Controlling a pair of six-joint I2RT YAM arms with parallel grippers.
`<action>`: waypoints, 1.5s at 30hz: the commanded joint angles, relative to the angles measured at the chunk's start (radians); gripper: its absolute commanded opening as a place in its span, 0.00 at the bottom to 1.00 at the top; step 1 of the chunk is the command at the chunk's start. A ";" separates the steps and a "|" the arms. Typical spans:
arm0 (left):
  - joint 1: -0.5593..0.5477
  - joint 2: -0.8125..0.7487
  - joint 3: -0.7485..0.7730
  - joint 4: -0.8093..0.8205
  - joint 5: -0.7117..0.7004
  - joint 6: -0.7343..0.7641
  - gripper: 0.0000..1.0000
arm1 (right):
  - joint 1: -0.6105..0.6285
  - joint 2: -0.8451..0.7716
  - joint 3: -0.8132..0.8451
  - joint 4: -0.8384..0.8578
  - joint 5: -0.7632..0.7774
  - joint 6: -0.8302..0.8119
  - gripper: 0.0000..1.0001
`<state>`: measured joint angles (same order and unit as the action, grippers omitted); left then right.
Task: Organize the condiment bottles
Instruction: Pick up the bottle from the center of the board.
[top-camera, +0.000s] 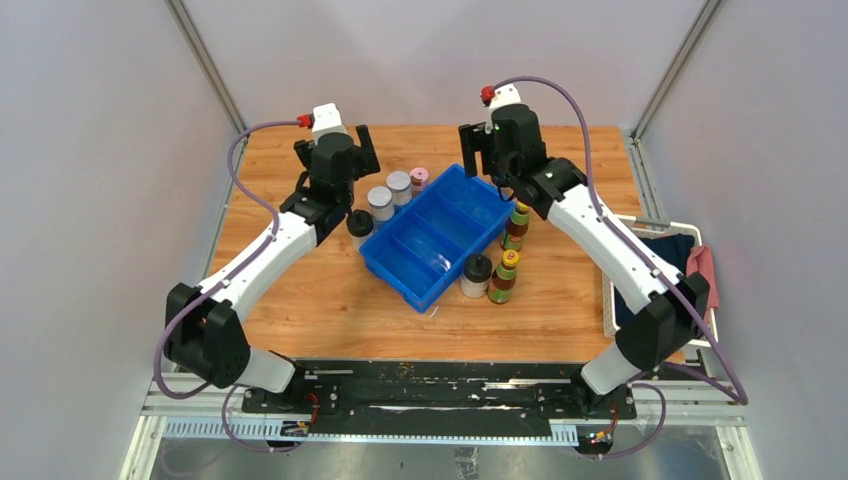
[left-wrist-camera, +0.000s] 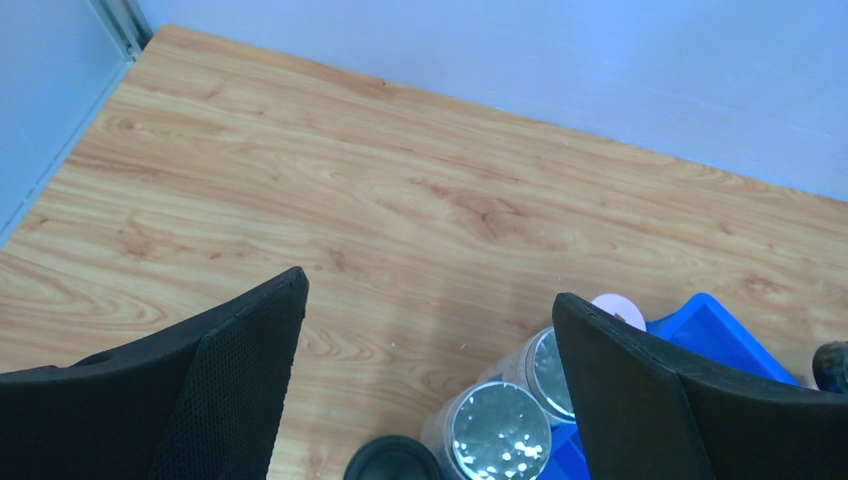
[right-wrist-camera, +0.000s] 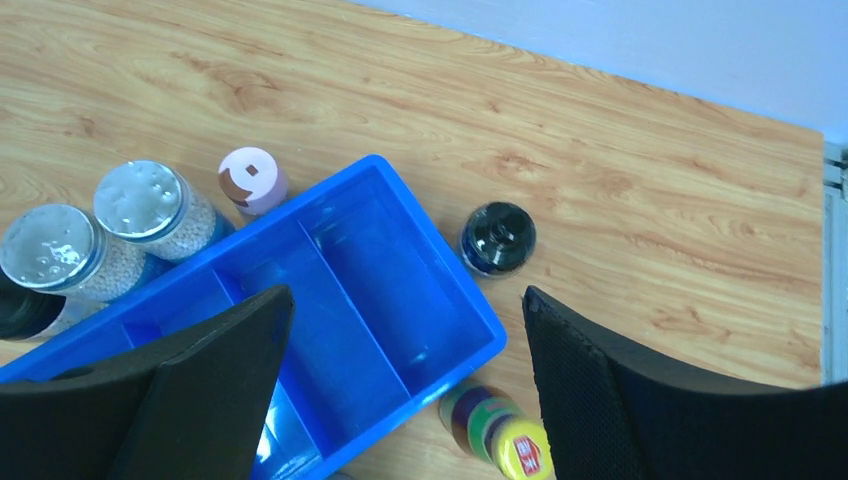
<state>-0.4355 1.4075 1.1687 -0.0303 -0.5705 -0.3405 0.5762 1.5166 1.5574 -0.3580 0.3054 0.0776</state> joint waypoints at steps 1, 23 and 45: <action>-0.006 0.035 0.035 0.065 -0.059 0.022 0.99 | 0.012 0.092 0.098 -0.059 -0.087 -0.027 0.89; 0.080 0.042 0.030 0.264 0.124 0.066 0.99 | 0.013 0.422 0.410 -0.123 -0.599 -0.063 0.89; 0.107 0.037 -0.073 0.436 0.192 0.037 0.99 | 0.035 0.627 0.506 -0.143 -0.720 -0.120 0.87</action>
<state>-0.3359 1.4452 1.1152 0.3458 -0.3847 -0.2970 0.5896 2.1139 2.0041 -0.4835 -0.3832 -0.0204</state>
